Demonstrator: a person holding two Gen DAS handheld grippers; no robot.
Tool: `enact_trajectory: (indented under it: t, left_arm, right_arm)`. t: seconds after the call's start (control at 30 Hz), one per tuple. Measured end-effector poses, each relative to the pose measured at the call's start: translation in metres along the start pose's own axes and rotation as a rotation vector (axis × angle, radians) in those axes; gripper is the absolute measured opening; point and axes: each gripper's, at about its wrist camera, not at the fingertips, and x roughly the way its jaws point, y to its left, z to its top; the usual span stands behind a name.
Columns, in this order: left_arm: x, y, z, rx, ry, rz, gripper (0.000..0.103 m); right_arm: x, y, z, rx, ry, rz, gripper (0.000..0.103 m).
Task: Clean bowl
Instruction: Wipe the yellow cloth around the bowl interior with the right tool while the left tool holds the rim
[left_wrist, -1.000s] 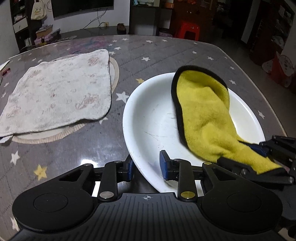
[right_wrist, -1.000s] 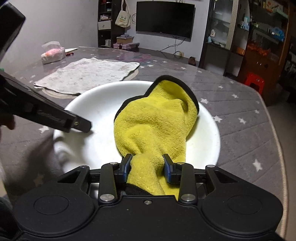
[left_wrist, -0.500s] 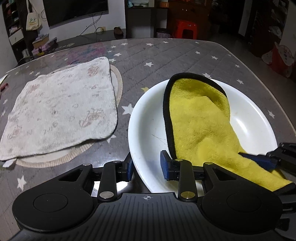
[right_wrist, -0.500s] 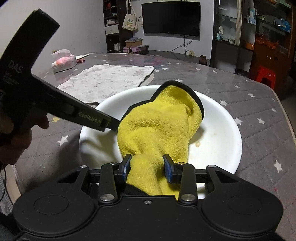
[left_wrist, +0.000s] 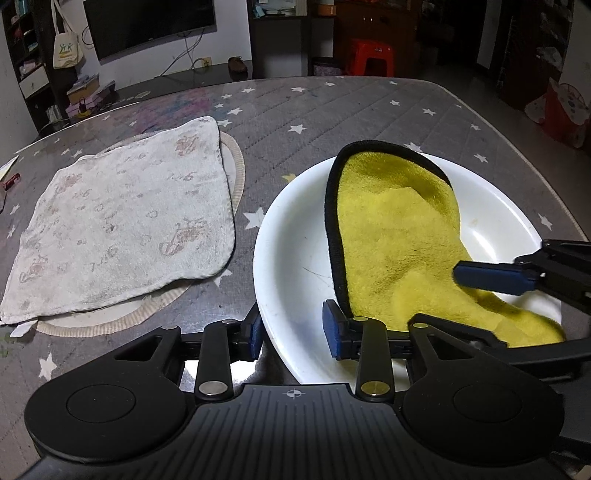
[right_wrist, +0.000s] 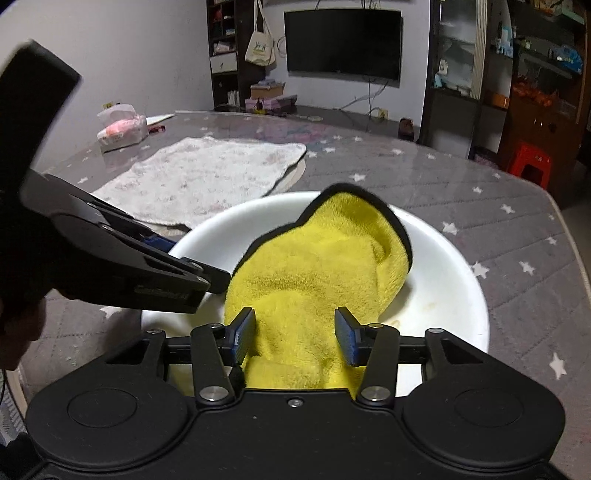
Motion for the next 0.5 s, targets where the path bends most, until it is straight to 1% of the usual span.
enact_trajectory:
  t: [0.2, 0.5]
  left_arm:
    - [0.0002, -0.0019, -0.0015, 0.011, -0.001, 0.01, 0.038]
    - [-0.0007, -0.0074, -0.0018, 0.031, -0.003, 0.036, 0.04]
  right_arm:
    - [0.0027, -0.0018, -0.0013, -0.002, 0.021, 0.009, 0.049]
    - [0.0004, -0.0037, -0.0041, -0.02, 0.027, -0.009, 0.047]
